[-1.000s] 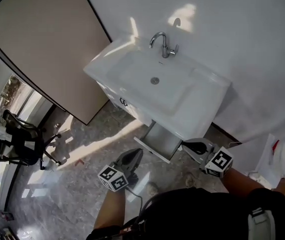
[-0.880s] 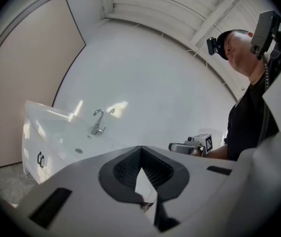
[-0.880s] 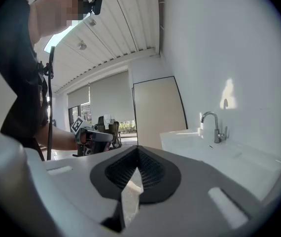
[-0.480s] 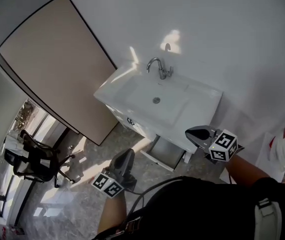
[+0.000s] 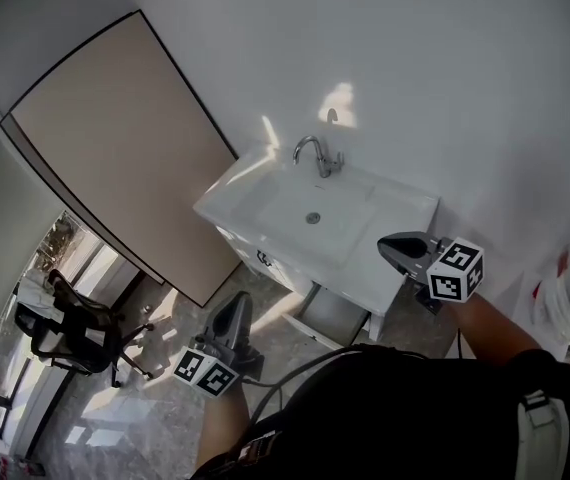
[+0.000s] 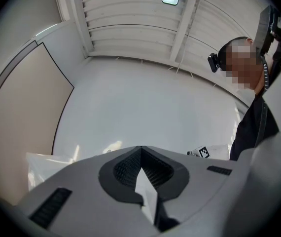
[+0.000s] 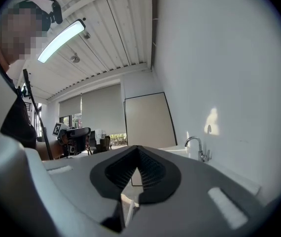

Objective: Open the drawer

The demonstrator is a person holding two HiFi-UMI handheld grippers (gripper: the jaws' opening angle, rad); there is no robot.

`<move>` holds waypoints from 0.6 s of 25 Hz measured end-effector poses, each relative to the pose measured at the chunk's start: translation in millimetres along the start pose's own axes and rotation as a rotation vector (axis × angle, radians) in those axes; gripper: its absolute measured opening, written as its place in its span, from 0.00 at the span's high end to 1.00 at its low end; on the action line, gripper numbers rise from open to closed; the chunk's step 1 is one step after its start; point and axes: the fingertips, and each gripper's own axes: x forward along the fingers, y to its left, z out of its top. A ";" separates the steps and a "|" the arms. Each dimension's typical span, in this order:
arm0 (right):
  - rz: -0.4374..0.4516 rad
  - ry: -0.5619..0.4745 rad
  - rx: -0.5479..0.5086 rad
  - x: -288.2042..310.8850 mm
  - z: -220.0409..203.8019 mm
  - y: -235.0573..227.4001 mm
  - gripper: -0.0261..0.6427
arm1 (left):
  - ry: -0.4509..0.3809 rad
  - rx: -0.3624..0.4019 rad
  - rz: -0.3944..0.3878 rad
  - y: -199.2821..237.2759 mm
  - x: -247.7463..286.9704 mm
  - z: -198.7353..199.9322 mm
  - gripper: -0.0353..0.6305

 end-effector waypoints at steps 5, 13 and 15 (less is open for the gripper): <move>0.006 -0.040 -0.004 0.6 20.3 -2.9 0.96 | -0.006 0.017 -0.016 -10.2 0.7 4.5 0.95; -0.023 -0.037 -0.013 2.7 22.6 -11.5 0.96 | 0.007 0.026 -0.028 -17.6 -0.9 0.1 0.95; -0.027 -0.031 -0.019 2.7 20.8 -12.6 0.96 | 0.011 0.023 -0.032 -18.4 0.2 -1.6 0.95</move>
